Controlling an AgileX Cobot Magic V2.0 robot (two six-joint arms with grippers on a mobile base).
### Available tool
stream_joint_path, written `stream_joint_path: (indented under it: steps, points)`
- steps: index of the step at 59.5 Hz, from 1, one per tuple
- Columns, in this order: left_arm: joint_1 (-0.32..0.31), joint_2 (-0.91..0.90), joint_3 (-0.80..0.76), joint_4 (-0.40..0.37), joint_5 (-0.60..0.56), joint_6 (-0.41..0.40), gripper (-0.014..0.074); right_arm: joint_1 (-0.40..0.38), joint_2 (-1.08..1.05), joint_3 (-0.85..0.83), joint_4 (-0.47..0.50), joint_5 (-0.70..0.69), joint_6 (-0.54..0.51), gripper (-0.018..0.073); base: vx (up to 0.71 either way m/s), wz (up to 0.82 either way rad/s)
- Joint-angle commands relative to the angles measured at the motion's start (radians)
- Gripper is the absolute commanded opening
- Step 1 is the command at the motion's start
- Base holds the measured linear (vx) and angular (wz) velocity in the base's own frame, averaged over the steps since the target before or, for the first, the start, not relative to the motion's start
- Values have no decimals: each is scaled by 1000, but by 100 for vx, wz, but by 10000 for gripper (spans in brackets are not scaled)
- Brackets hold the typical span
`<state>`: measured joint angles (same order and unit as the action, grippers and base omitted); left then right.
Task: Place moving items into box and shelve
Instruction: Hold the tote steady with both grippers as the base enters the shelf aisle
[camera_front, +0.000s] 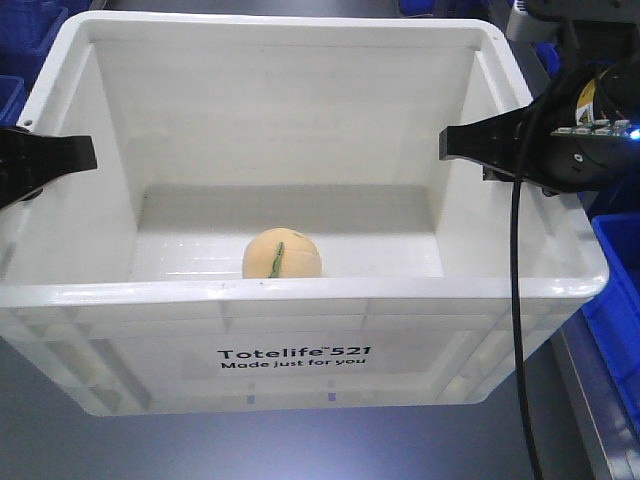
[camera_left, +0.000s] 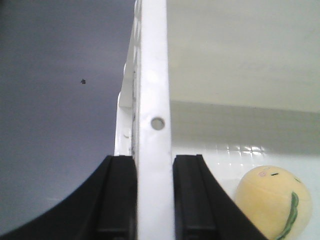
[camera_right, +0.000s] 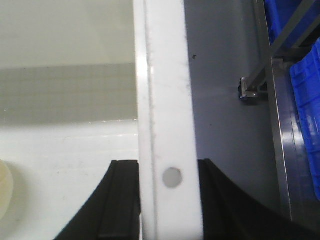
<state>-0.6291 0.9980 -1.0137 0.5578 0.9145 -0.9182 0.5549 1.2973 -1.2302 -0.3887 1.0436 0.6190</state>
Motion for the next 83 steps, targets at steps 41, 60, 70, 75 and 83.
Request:
stream_joint_path:
  steps: [41,60,70,75,83]
  points:
    - [-3,-28,-46,73,-138,-9,165,-5,-39,-48,-58,-86,-2,83,36,0]
    - [-3,-28,-46,73,-138,-9,165,-5,-39,-48,-58,-86,-2,83,36,-1]
    - [-3,-28,-46,73,-138,-9,165,-5,-39,-48,-58,-86,-2,83,36,0]
    - [-3,-28,-46,73,-138,-9,165,-5,-39,-48,-58,-86,-2,83,35,-1]
    - [-3,-28,-46,73,-138,-9,165,-5,-39,-48,-58,-86,-2,83,35,0]
